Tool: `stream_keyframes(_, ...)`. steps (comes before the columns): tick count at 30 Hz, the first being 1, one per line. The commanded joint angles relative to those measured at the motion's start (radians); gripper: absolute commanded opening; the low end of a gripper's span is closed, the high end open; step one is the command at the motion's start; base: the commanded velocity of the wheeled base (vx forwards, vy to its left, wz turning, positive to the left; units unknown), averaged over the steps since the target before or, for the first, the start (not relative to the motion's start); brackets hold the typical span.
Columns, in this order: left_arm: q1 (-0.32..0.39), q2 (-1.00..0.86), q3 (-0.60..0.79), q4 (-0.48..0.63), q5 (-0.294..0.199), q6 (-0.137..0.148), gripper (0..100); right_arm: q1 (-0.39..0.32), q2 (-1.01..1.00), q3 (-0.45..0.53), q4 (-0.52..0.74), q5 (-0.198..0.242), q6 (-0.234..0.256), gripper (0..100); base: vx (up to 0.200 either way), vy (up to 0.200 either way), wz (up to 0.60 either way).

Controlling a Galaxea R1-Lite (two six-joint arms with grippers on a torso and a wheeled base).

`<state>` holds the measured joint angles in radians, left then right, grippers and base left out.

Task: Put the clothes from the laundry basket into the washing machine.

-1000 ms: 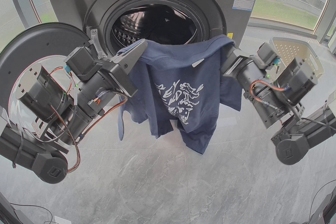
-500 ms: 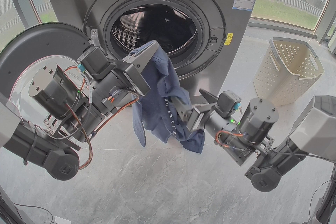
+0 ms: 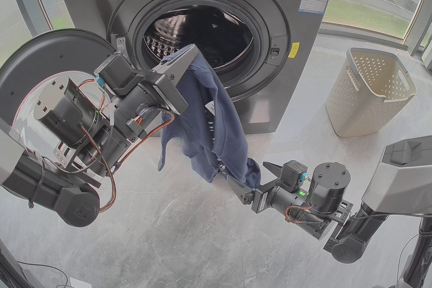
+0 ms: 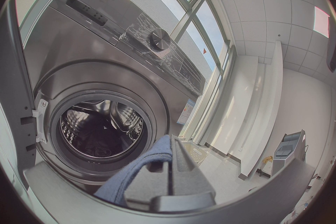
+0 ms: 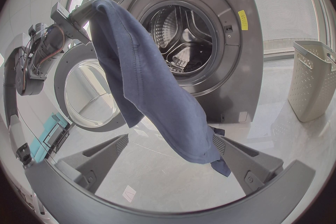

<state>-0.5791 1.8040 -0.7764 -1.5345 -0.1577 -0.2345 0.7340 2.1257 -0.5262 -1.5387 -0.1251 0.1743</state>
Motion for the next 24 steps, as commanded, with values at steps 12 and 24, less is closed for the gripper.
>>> stream_keyframes(12, 0.004, -0.002, -0.001, -0.009, 0.0, 0.001, 0, -0.09, -0.04, 0.026, 0.0, 0.018, -0.004, 100, 0.0, 0.0, 0.0)
stream_keyframes(24, -0.001, -0.014, 0.006, -0.01, -0.003, 0.001, 0, -0.137, 0.204, -0.304, 0.022, 0.071, -0.039, 100, 0.0, 0.0, 0.0)
